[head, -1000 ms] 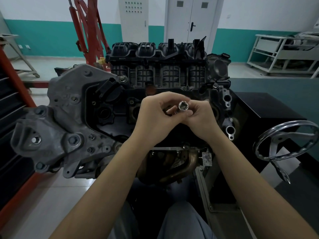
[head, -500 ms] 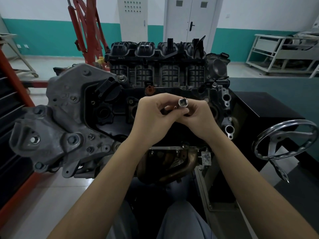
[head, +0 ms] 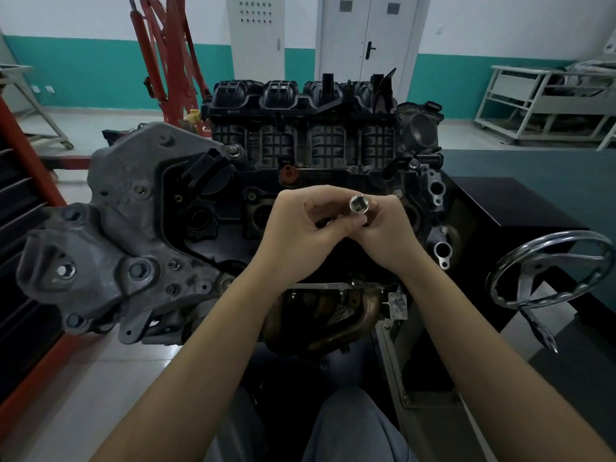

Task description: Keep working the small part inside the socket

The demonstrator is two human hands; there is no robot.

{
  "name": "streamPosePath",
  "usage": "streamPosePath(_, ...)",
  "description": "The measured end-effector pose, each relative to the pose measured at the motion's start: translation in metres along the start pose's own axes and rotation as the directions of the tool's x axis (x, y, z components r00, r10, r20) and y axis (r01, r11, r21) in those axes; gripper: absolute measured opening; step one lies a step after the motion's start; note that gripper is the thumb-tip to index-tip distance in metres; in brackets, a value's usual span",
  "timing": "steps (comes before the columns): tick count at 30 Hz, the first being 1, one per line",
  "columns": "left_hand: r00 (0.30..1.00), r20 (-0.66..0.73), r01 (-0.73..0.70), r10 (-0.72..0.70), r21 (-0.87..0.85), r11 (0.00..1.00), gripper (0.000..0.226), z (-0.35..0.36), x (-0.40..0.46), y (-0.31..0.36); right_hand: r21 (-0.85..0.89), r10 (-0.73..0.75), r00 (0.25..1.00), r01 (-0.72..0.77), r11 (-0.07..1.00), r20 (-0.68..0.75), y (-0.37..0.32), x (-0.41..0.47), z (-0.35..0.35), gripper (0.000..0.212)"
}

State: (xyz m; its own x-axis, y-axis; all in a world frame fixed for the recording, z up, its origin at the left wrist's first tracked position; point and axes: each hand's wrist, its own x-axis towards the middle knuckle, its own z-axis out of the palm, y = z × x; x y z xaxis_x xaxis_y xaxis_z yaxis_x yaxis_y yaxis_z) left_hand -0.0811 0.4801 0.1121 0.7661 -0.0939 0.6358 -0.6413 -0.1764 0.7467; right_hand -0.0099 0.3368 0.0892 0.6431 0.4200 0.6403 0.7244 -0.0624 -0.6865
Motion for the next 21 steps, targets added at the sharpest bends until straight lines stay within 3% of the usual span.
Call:
streamPosePath(2,1.000,0.016,0.005,-0.005,0.003,1.000,0.024,0.0001,0.0004,0.0012,0.009,0.018,1.000,-0.018,1.000,-0.021,0.0004,0.0006,0.0003,0.022)
streamPosePath(8,0.993,-0.109,-0.023,0.035,0.111,0.994,0.019,0.0037,0.0015,0.0031,0.011,-0.002,1.000,0.002,1.000,-0.009,0.0010,0.0000,-0.0008,0.016)
streamPosePath(12,1.000,-0.003,0.017,-0.018,-0.067,0.998,0.023,-0.0009,0.0021,0.0030,0.028,0.013,1.000,-0.014,1.000,0.023,-0.0041,-0.0012,0.0004,0.026)
streamPosePath(15,0.999,0.027,0.021,-0.019,-0.063,0.998,0.027,-0.0018,0.0015,0.0048,0.055,0.030,0.999,-0.028,0.998,-0.034,-0.0039,-0.0005,0.0010,0.020)
streamPosePath(18,0.998,-0.065,0.016,-0.012,0.062,0.998,0.026,0.0009,0.0007,0.0052,0.009,0.038,0.999,-0.038,0.999,-0.029,-0.0001,0.0008,0.0000,0.011)
streamPosePath(21,0.991,-0.131,0.008,0.002,0.075,0.997,0.018,0.0024,0.0010,0.0032,0.045,0.035,0.999,-0.036,0.998,0.012,0.0001,-0.0001,-0.0017,0.015)
